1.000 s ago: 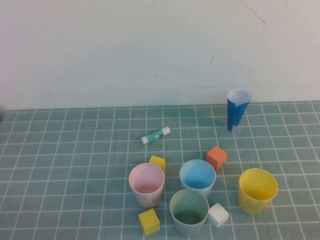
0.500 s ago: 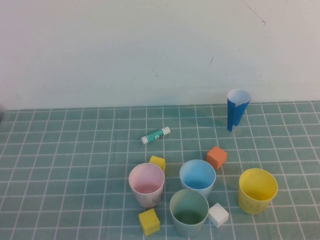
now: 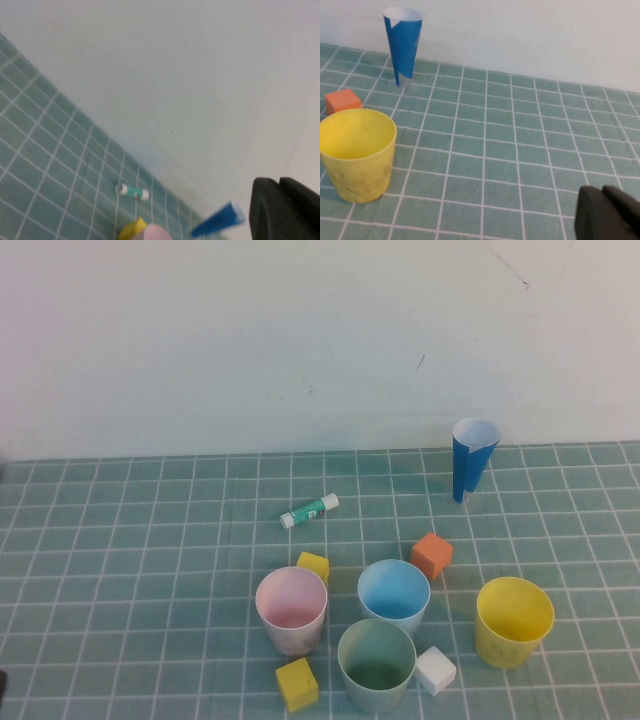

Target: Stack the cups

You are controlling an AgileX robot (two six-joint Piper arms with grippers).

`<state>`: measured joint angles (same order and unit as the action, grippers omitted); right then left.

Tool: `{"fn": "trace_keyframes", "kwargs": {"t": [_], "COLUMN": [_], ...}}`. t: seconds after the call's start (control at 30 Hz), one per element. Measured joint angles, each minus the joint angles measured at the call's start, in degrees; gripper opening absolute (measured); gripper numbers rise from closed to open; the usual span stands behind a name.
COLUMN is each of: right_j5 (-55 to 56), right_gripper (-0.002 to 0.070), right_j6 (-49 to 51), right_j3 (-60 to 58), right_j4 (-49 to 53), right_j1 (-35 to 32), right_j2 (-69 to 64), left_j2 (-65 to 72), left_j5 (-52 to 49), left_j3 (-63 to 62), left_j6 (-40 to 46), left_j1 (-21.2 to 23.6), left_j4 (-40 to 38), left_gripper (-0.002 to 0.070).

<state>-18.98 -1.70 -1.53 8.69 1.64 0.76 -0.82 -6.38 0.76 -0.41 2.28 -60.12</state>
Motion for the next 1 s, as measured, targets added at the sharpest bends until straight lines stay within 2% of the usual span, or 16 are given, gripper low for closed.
{"fn": "trace_keyframes", "kwargs": {"t": [0.13, 0.3, 0.5, 0.6, 0.73, 1.0], "right_j5": [0.0, 0.0, 0.0, 0.0, 0.0, 0.0], "right_gripper": [-0.0003, -0.0003, -0.0003, -0.0003, -0.0003, -0.0003], "right_j6": [0.0, 0.0, 0.0, 0.0, 0.0, 0.0], "right_j3": [0.0, 0.0, 0.0, 0.0, 0.0, 0.0], "right_j4": [0.0, 0.0, 0.0, 0.0, 0.0, 0.0], "right_j1": [0.0, 0.0, 0.0, 0.0, 0.0, 0.0], "right_j2": [0.0, 0.0, 0.0, 0.0, 0.0, 0.0], "left_j2": [4.4, 19.7, 37.5, 46.0, 55.1, 68.1], "left_j5": [-13.6, -30.2, -42.5, -45.6, -46.8, -45.7], "left_j3": [-8.7, -25.2, -39.9, -44.5, -48.1, -52.2], "left_j6": [7.4, 11.7, 14.0, 14.4, 13.8, 4.7], "left_j1": [0.0, 0.0, -2.8, -6.7, -14.2, -29.1], "left_j4": [6.6, 20.0, 33.8, 39.5, 44.5, 56.7], "left_gripper": [-0.0003, -0.0003, -0.0003, -0.0003, -0.0003, -0.0003]}}
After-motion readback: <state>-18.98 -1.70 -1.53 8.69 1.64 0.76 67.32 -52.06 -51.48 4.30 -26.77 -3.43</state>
